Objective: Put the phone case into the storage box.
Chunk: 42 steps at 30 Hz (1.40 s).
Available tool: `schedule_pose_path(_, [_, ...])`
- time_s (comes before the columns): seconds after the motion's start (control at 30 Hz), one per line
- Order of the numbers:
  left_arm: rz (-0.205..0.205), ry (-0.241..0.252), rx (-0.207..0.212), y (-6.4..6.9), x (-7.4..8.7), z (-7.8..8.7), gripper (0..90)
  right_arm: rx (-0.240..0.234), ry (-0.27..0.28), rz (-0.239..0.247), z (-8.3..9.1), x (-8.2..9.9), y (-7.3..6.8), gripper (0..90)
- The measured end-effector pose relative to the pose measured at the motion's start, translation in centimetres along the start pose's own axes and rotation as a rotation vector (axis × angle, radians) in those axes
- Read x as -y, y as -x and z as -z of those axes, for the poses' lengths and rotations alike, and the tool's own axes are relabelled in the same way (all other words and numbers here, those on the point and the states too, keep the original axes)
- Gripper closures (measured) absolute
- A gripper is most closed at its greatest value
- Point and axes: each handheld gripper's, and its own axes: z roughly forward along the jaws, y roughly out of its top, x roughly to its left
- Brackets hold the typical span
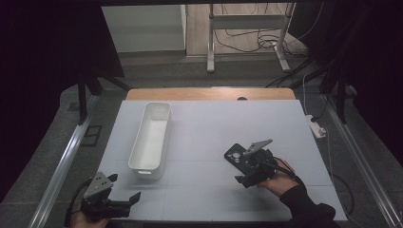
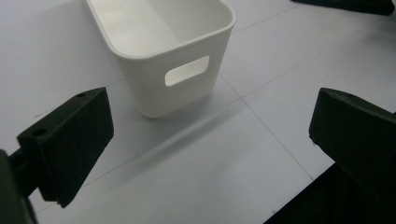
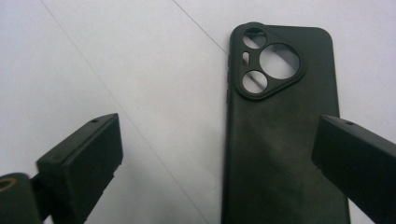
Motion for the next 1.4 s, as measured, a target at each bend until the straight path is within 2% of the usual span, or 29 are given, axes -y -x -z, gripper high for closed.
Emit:
schedule_pose_path(0.13, [0.001,0.000,0.000,0.0,0.0,0.0,0.7,0.014,-0.007,-0.007,-0.1,0.0,0.5,0.0])
schedule_pose_path(0.4, [0.002,-0.001,-0.001,0.0,0.0,0.0,0.7,0.037,0.004,-0.039,-0.1,0.3,2.3,0.0])
schedule_pose_path(0.5, [0.003,-0.001,-0.001,0.0,0.0,0.0,0.7,0.049,-0.005,-0.036,-0.2,0.6,3.0,0.0])
schedule_pose_path(0.7, [0.006,0.000,0.000,-0.1,0.0,0.0,0.7,0.047,-0.004,-0.067,-0.1,0.9,4.1,0.0])
schedule_pose_path(0.77, [0.006,0.000,0.000,0.0,0.0,-0.1,0.7,0.051,-0.007,-0.081,-0.1,1.0,4.1,0.0])
schedule_pose_path(1.1, [0.005,-0.001,0.000,0.0,0.0,0.0,0.7,0.056,-0.031,-0.070,-0.9,1.2,3.8,0.0])
schedule_pose_path(1.4, [0.004,0.000,0.000,0.0,0.0,0.0,0.7,0.056,-0.101,-0.042,-2.8,2.2,3.4,0.0])
